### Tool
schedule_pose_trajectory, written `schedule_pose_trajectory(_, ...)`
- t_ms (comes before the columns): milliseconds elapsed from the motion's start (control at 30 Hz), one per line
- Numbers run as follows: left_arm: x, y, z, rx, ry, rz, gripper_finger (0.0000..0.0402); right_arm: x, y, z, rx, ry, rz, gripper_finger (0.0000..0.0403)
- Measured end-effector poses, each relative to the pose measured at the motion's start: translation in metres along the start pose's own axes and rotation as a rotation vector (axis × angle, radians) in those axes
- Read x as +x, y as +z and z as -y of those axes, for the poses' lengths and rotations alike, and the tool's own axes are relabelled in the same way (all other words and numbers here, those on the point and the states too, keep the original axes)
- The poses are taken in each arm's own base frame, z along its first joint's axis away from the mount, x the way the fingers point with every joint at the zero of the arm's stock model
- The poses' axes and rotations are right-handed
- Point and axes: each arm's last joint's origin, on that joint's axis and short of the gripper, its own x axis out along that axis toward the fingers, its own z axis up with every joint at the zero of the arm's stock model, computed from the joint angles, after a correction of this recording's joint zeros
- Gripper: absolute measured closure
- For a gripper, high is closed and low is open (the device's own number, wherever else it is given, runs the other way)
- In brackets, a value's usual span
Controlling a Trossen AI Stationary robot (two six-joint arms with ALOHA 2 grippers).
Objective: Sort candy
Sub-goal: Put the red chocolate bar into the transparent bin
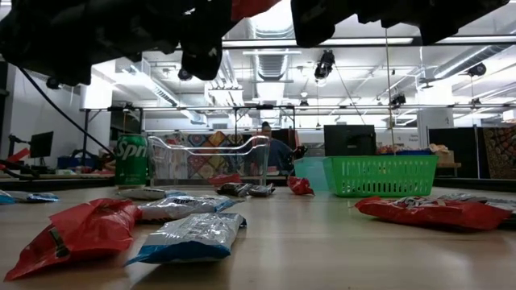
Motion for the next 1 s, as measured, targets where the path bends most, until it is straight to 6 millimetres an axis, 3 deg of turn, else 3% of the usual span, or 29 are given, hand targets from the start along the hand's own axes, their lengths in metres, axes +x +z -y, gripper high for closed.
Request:
schedule_pose_trajectory(167,-0.001,-0.001,0.0,-0.014,0.001,-0.009,0.0388,-0.001,-0.001,0.0,0.02,-0.039,-0.032,0.0394)
schedule_pose_trajectory(433,-0.007,0.001,-0.004,-0.019,0.083,-0.015,0.0397,-0.012,0.003,0.0,0.068,-0.205,-0.132,0.0394)
schedule_pose_trajectory(667,-0.017,0.016,-0.024,0.004,0.305,-0.072,0.04,-0.034,0.016,0.005,0.079,-0.547,-0.203,0.0387)
schedule_pose_trajectory(1000,-0.036,0.042,-0.059,0.082,0.619,-0.142,0.0401,-0.068,0.035,0.007,0.108,-0.966,-0.213,0.0275)
